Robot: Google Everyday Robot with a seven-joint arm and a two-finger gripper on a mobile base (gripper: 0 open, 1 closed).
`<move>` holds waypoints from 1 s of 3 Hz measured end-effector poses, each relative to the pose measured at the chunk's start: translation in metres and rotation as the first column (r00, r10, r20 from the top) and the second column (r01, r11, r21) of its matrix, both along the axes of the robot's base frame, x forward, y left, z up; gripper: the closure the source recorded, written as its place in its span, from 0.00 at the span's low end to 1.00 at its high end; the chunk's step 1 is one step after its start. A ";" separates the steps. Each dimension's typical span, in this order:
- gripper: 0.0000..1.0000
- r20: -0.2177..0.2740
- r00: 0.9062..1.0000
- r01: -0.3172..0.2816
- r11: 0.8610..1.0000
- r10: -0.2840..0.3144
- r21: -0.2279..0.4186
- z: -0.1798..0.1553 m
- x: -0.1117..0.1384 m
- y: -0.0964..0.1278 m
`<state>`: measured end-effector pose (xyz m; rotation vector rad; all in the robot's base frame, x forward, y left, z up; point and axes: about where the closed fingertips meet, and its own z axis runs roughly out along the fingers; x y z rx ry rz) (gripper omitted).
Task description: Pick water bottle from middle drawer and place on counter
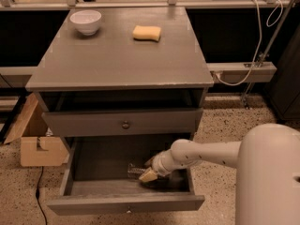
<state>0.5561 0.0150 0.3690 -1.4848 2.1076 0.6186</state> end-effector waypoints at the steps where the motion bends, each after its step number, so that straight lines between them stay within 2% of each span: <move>1: 0.89 0.072 0.997 -0.001 0.999 -0.002 0.045 0.042 -0.014 -0.010; 2: 1.00 0.201 0.978 -0.070 0.992 0.048 0.103 0.126 -0.043 -0.013; 3: 1.00 0.355 0.930 -0.137 0.985 0.090 0.109 0.246 -0.069 -0.047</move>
Offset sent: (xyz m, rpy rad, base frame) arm -0.0850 -0.1408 0.2727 0.1768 -0.4226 -0.0772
